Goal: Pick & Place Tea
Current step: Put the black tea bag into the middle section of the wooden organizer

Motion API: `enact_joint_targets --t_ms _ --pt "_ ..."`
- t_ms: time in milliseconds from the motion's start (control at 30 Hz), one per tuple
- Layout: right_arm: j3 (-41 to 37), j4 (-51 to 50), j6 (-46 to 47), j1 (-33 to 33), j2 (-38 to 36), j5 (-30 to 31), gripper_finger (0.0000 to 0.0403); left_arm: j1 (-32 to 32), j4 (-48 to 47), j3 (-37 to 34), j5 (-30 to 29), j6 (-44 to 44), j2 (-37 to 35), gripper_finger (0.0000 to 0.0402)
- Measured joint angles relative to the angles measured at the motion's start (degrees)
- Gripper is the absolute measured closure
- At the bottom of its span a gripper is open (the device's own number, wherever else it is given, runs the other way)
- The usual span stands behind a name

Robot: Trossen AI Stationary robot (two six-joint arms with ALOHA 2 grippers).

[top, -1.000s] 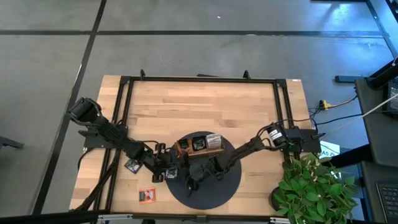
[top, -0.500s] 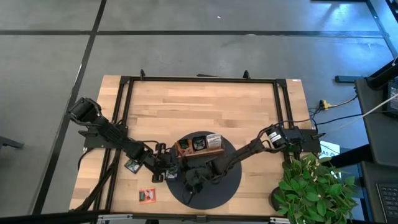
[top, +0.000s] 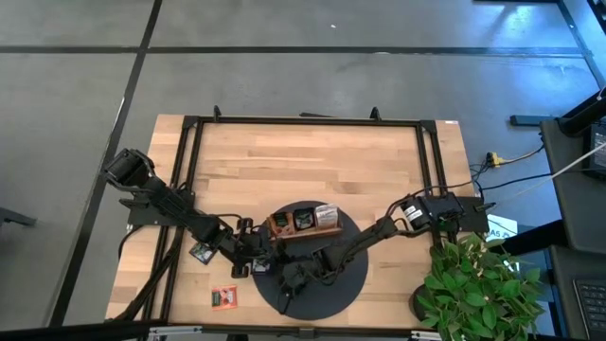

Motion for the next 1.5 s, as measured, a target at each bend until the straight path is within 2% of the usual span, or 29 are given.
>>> enact_joint_targets --t_ms 100,233,567,733,800,900,1000,1133,1300,1500 --pt "0.0 1.2 0.1 0.0 0.1 0.8 0.0230 0.0 0.1 0.0 0.0 0.0 0.0 0.0302" --pt "0.0 1.6 0.0 -0.1 0.2 -1.4 0.0268 0.0 0.1 0.0 0.0 0.0 0.0 0.0302" --pt "-0.1 2.1 -0.3 -0.1 0.3 -1.5 0.0393 0.0 0.0 -0.2 0.8 0.0 -1.1 0.0302" --pt "-0.3 4.0 -0.3 -0.1 -0.1 0.8 0.0395 0.0 -2.5 -0.7 4.8 2.0 -6.8 0.0302" --pt "-0.4 3.2 -0.4 -0.1 -1.4 2.8 0.0398 0.0 -3.2 -0.5 5.0 2.9 -10.3 0.0302" --pt "-0.4 2.3 -0.5 0.5 -5.3 1.8 0.0398 0.0 -5.4 -0.5 4.2 3.1 -15.3 0.0302" --pt "-0.2 1.1 -0.3 1.6 -9.7 -5.3 0.0398 -0.1 -4.1 -0.4 4.5 4.1 -20.1 0.0302" --pt "-0.2 -0.9 1.5 3.0 -14.5 -19.4 0.0399 -0.3 1.4 -0.4 8.3 5.0 -23.6 0.0302" --pt "-0.2 2.3 2.0 4.2 -17.2 -32.2 0.0398 -1.7 16.8 -0.3 11.5 11.6 -23.1 0.0302" --pt "-0.2 10.9 -2.1 4.9 -17.2 -47.6 0.0398 -3.9 38.0 -0.3 19.9 16.8 -18.3 0.0302"
